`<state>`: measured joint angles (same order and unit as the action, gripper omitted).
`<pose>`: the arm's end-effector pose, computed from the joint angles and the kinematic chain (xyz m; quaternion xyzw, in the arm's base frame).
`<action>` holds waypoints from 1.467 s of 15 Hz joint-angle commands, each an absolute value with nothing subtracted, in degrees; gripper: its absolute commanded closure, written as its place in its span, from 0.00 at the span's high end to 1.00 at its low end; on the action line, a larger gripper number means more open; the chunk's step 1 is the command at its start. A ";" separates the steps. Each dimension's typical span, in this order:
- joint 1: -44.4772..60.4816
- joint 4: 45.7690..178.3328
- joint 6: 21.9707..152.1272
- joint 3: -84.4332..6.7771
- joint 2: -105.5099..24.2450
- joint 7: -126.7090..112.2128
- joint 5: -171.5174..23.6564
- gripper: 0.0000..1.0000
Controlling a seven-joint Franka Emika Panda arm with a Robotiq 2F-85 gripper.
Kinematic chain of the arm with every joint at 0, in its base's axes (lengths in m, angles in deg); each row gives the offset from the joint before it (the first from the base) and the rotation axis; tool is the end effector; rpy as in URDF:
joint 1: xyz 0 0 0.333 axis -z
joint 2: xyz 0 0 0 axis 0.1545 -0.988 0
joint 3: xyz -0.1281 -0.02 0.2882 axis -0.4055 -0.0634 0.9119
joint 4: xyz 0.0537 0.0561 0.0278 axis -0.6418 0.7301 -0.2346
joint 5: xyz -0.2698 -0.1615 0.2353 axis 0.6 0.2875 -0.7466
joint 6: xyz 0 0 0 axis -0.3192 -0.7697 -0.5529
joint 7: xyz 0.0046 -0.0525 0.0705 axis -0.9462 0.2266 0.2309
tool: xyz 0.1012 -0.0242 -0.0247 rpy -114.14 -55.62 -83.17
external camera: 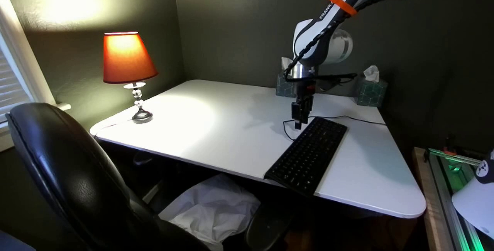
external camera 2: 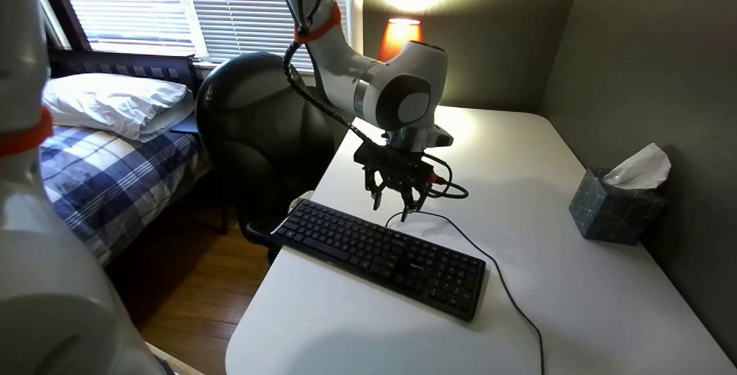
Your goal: Press a key on the keyboard
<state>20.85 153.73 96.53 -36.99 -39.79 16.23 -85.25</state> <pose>0.4904 -0.1248 0.2103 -0.9980 0.0192 0.0369 0.0474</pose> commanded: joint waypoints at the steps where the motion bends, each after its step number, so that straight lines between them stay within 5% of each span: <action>1: 20.56 157.00 97.79 -37.08 -36.32 16.72 -85.80 0.99; 22: 18.85 163.26 97.13 -40.18 -25.70 15.95 -82.10 1.00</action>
